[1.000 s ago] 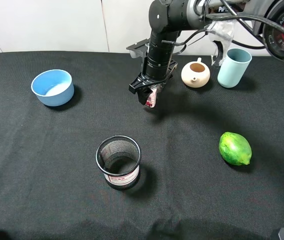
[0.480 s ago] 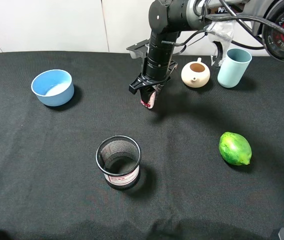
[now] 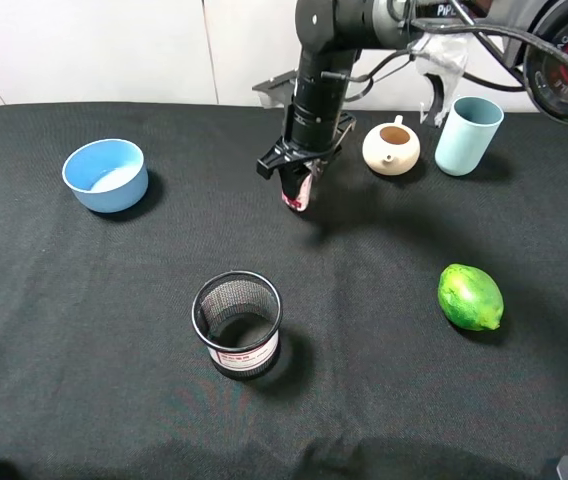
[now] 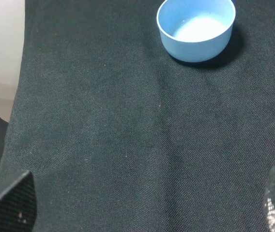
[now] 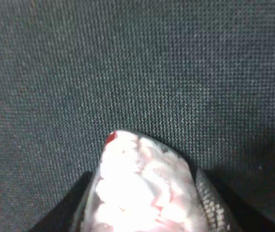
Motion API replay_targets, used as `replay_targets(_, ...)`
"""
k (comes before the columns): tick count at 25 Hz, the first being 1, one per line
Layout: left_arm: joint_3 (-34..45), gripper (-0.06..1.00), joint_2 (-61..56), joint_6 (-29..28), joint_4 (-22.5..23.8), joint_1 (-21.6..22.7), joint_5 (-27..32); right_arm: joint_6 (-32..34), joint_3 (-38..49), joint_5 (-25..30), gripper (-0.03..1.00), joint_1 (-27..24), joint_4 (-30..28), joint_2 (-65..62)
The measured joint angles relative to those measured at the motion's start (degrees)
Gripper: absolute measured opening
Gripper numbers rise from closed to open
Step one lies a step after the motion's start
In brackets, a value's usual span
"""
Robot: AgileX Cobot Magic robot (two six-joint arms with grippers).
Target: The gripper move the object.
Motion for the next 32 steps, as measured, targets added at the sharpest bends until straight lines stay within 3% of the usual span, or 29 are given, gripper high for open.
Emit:
replay_targets(10,0.0,0.99,0.0,0.0,0.0,0.0,0.0,1.51,-2.47,5.44,0.32,0.0,-0.3,-0.33)
replay_targets(24,0.0,0.99,0.0,0.0,0.0,0.0,0.0,2.85,-2.47,5.58,0.32,0.0,-0.33,-7.48)
replay_targets(32,0.0,0.99,0.0,0.0,0.0,0.0,0.0,4.11,-2.47,5.71,0.32,0.0,-3.12,-11.27)
